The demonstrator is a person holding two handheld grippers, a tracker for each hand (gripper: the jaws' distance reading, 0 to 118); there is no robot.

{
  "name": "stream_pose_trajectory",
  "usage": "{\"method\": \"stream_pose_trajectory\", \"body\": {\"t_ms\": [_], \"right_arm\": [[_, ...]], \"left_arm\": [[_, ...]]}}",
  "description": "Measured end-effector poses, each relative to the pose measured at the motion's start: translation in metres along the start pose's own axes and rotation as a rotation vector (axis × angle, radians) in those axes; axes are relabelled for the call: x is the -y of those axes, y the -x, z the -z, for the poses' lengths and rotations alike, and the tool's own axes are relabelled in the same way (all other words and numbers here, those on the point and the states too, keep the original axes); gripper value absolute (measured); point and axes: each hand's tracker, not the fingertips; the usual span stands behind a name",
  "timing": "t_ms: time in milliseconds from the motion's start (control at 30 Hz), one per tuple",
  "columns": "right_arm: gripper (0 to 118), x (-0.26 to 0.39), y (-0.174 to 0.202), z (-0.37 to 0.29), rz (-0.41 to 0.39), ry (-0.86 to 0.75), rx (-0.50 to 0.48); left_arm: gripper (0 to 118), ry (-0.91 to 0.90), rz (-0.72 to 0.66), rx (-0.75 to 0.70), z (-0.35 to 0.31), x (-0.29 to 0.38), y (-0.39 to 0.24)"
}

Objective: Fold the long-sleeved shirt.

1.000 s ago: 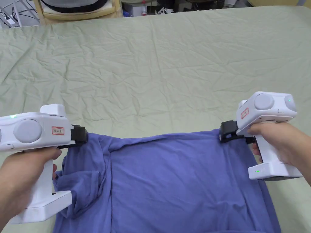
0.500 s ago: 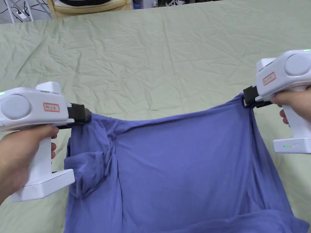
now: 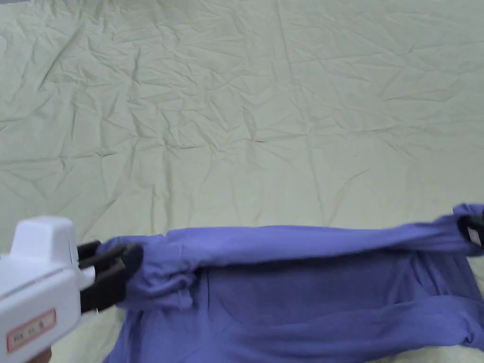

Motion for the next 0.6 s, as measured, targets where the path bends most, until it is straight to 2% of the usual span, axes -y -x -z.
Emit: {"method": "stream_pose_trajectory", "body": {"t_ms": [100, 200, 367, 533, 600], "right_arm": [[6, 0.031, 0.007, 0.002, 0.019, 0.05, 0.0], [6, 0.048, 0.016, -0.003, 0.034, 0.06, 0.006], [6, 0.062, 0.033, -0.005, -0.035, 0.106, 0.055], [6, 0.073, 0.04, 0.01, -0.035, 0.149, 0.081], [6, 0.076, 0.041, 0.021, -0.024, 0.175, 0.082]], "left_arm": [[18, 0.073, 0.016, -0.02, 0.003, 0.03, -0.006], [18, 0.133, -0.049, -0.007, 0.006, 0.051, 0.0], [18, 0.189, -0.058, 0.004, 0.007, 0.07, 0.001], [18, 0.263, -0.025, 0.002, 0.022, 0.083, 0.003], [18, 0.282, -0.06, 0.002, 0.031, 0.088, 0.007]]}}
